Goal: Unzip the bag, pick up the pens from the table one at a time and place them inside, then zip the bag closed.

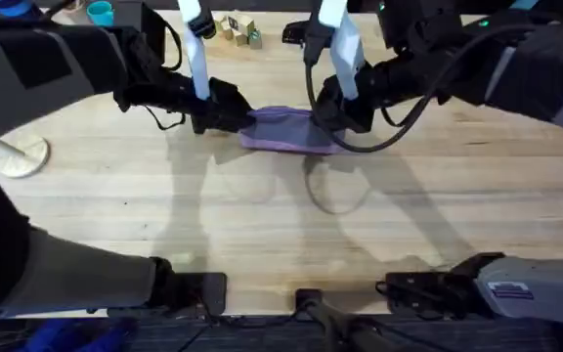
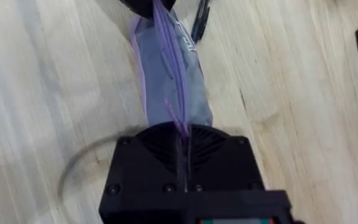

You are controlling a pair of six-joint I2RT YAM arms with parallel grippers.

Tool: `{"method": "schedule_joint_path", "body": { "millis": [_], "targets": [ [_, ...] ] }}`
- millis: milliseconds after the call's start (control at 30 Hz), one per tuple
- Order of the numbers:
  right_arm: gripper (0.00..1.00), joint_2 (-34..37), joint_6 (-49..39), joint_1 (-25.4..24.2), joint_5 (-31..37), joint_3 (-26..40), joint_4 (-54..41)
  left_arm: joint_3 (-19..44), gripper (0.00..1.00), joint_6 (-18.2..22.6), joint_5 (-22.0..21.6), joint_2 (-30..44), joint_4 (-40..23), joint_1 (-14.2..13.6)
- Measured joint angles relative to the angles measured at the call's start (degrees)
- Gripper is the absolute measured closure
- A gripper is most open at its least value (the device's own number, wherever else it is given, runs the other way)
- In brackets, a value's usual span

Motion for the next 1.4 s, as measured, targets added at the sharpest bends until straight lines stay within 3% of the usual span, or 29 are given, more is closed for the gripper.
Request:
{"method": "schedule_joint_path", "body": {
  "millis": [200,500,967,1400],
  "targets": [
    [0.97,0.0,0.23,0.63,-1.82,4.07,-0.63,0.0,0.959,0.0,-0.28,0.0,0.01,-0.01],
    [0.97,0.36,0.41,0.71,-4.79,4.34,-0.62,0.0,0.958,0.0,-0.56,0.0,-0.03,0.13],
    [0.97,12.19,4.75,4.69,-17.2,5.51,13.42,0.0,0.958,-0.02,-0.2,0.0,-0.27,-0.07],
    [0.97,13.09,5.52,7.94,-17.45,6.32,18.45,0.0,0.958,0.01,-0.2,0.0,-0.49,0.11]
  ]
}}
